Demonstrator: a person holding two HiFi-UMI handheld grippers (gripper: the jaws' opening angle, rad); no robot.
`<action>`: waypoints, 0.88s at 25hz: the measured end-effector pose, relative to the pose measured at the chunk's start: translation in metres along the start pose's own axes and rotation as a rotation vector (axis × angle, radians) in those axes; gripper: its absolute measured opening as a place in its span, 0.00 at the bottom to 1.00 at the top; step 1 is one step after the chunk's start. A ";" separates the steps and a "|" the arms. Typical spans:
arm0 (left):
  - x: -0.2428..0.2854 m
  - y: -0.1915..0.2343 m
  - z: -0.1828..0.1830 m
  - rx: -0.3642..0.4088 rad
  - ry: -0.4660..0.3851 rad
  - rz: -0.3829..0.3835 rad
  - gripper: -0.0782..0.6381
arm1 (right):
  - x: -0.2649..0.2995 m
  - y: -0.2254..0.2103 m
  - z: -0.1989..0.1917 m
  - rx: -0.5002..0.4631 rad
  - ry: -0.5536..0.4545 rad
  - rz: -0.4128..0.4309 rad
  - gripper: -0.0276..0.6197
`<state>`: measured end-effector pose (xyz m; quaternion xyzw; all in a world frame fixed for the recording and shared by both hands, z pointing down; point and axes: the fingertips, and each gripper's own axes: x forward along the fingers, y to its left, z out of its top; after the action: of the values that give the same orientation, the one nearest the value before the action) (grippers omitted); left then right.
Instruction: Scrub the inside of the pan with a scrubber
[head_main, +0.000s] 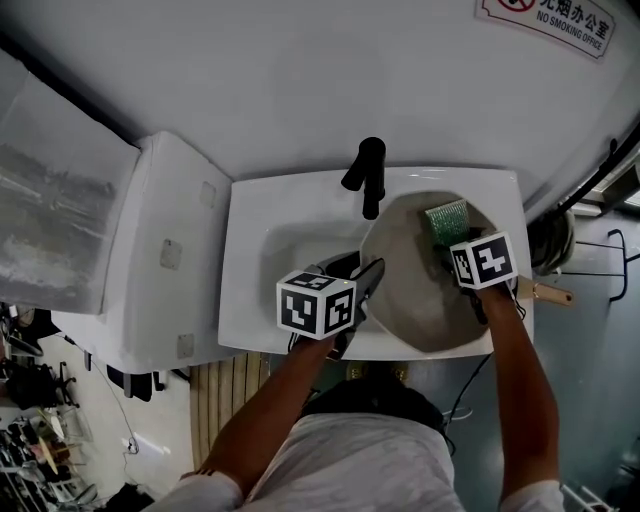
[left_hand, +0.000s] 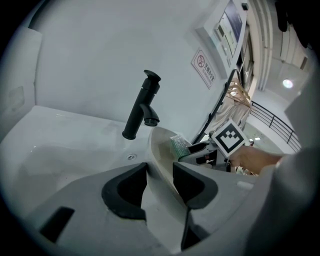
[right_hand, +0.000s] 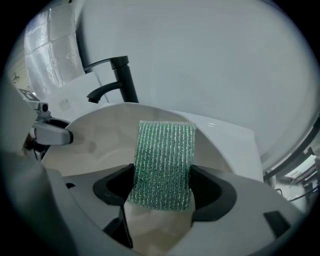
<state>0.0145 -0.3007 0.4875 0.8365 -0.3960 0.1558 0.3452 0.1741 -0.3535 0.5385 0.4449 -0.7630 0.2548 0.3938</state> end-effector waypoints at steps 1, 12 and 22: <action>0.000 0.000 0.000 -0.001 -0.001 -0.001 0.35 | -0.002 -0.005 -0.002 0.008 0.000 -0.009 0.59; -0.001 0.001 0.001 -0.030 -0.024 -0.042 0.35 | -0.022 0.049 0.001 -0.020 -0.017 0.082 0.59; 0.000 0.001 0.003 -0.036 -0.025 -0.056 0.35 | -0.008 0.122 -0.004 -0.066 0.030 0.196 0.59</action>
<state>0.0133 -0.3030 0.4858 0.8428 -0.3797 0.1285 0.3592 0.0709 -0.2888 0.5296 0.3511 -0.8049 0.2733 0.3926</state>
